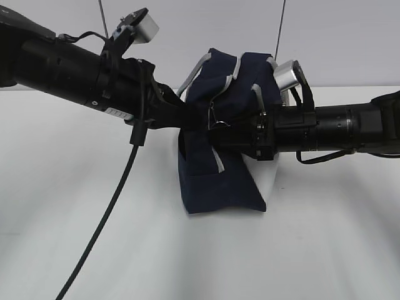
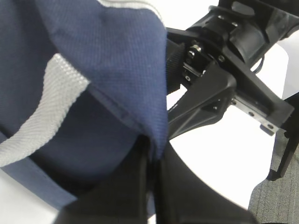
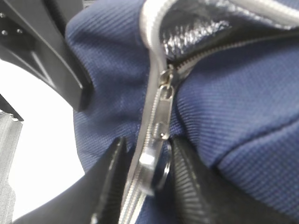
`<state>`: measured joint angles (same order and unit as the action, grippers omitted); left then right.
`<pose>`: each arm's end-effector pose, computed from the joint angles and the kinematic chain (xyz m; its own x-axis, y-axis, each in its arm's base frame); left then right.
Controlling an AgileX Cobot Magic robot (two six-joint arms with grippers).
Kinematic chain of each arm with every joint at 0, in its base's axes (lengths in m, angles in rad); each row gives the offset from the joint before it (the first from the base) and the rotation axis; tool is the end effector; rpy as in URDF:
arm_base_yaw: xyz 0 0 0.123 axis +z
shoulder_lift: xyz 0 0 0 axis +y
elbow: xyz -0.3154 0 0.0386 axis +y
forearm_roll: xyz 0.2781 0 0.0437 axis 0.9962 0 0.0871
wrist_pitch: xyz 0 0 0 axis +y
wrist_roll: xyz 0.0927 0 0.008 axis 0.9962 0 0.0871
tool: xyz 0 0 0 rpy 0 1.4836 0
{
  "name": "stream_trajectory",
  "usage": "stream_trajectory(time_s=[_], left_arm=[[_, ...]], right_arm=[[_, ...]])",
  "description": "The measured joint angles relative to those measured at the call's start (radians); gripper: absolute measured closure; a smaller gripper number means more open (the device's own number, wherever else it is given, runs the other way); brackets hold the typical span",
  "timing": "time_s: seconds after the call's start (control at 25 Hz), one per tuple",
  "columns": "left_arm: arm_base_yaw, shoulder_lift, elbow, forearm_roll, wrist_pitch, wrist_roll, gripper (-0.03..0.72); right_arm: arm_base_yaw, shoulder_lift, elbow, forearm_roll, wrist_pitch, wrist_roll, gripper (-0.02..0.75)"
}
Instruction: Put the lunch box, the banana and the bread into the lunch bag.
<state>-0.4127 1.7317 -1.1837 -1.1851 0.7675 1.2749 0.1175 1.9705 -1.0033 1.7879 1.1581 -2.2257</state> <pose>0.3404 -0.2145 0.2690 -0.4929 0.3964 -0.7745 0.8402 0.4481 -0.3054 0.3775 0.1284 0.1774 -0.2721 -0.1003 -0.9570 -0.9143 0.3370 0.2246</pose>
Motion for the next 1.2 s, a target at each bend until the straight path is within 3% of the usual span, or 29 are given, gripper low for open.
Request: stream_trajectory(time_s=[0.44, 0.8, 0.92, 1.04, 1.2], left_arm=[[0.000, 0.000, 0.000, 0.000, 0.004, 0.000, 0.684], [0.000, 0.000, 0.000, 0.000, 0.007, 0.000, 0.684], [0.000, 0.000, 0.000, 0.000, 0.008, 0.000, 0.684], [0.000, 0.000, 0.000, 0.000, 0.009, 0.000, 0.684], [0.000, 0.000, 0.000, 0.000, 0.011, 0.000, 0.684]], right_arm=[[-0.002, 0.000, 0.000, -0.019, -0.007, 0.016, 0.618], [-0.025, -0.007, 0.000, -0.078, -0.009, 0.097, 0.633], [-0.025, -0.039, 0.000, -0.088, -0.031, 0.099, 0.659], [-0.025, -0.080, 0.000, -0.119, -0.076, 0.106, 0.736], [-0.025, -0.120, 0.000, -0.180, -0.124, 0.149, 0.738]])
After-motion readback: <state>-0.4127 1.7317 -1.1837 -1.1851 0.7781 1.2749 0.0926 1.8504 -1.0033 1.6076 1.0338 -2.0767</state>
